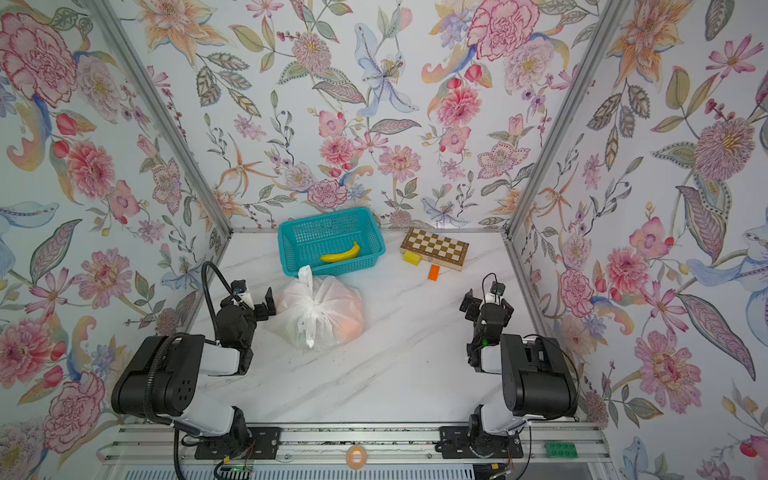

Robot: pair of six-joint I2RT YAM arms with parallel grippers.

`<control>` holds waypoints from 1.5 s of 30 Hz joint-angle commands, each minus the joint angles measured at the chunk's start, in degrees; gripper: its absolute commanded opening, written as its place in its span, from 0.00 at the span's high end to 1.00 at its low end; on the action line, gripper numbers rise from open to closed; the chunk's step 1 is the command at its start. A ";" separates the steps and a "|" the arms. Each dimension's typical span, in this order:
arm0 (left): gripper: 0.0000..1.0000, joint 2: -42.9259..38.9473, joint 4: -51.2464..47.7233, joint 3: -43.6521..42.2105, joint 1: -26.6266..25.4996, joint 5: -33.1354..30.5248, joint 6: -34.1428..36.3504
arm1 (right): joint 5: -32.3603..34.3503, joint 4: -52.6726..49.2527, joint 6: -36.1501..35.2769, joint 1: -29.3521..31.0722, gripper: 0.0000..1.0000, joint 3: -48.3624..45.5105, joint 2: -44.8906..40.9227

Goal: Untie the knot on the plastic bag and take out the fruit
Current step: 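Move both grippers forward toward the knotted top of the white bag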

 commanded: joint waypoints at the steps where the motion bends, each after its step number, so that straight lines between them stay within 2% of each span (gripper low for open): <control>1: 0.01 -0.29 1.05 -0.26 0.06 0.18 -0.33 | 0.67 1.87 -0.87 0.78 0.01 -0.76 0.24; 3: 0.01 -0.28 1.04 -0.25 0.06 0.17 -0.33 | -2.25 0.48 -0.20 -0.64 0.01 -0.10 0.07; 11: 0.01 -0.34 1.08 -0.39 0.06 0.18 -0.33 | -3.22 0.19 0.15 -1.21 0.01 0.02 0.12; 18: 0.01 -0.29 1.20 -0.34 0.06 0.36 -0.34 | -2.50 0.71 -0.10 -0.86 0.01 -0.29 -0.07; 20: 0.01 -0.35 1.26 -0.43 0.05 0.44 -0.42 | 0.49 0.85 0.76 -0.59 0.01 -0.60 -0.51; 22: 0.01 -0.29 1.18 -0.47 0.06 0.37 -0.29 | 2.50 0.29 1.84 -0.77 0.01 -1.12 -2.07; 25: 0.01 -0.34 1.80 -0.69 0.06 0.10 -0.57 | 1.24 -1.61 1.60 -0.95 0.01 -1.81 -5.56; 29: 0.01 -1.24 2.75 -1.61 0.28 -3.39 -2.12 | -0.66 -16.90 2.99 -1.03 0.01 1.28 -14.68; 33: 0.01 -7.10 -2.40 -1.60 0.25 -1.38 -1.17 | -1.92 -36.03 5.94 0.70 0.01 7.16 -23.68; 36: 0.01 -16.26 -12.55 -0.18 0.25 -1.44 -1.79 | -4.98 -49.85 13.33 2.37 0.01 13.24 -29.04; 40: 0.01 -28.59 -32.58 6.91 0.17 0.61 -8.09 | -10.89 -67.13 19.47 7.69 0.02 24.21 -32.07; 42: 0.01 -31.05 -41.35 11.86 0.19 2.58 -13.19 | -11.67 -72.82 20.71 11.74 0.02 28.97 -31.64; 45: 0.01 -32.25 -49.84 18.19 -0.01 8.83 -19.74 | -15.33 -76.58 23.20 16.58 0.03 34.59 -29.61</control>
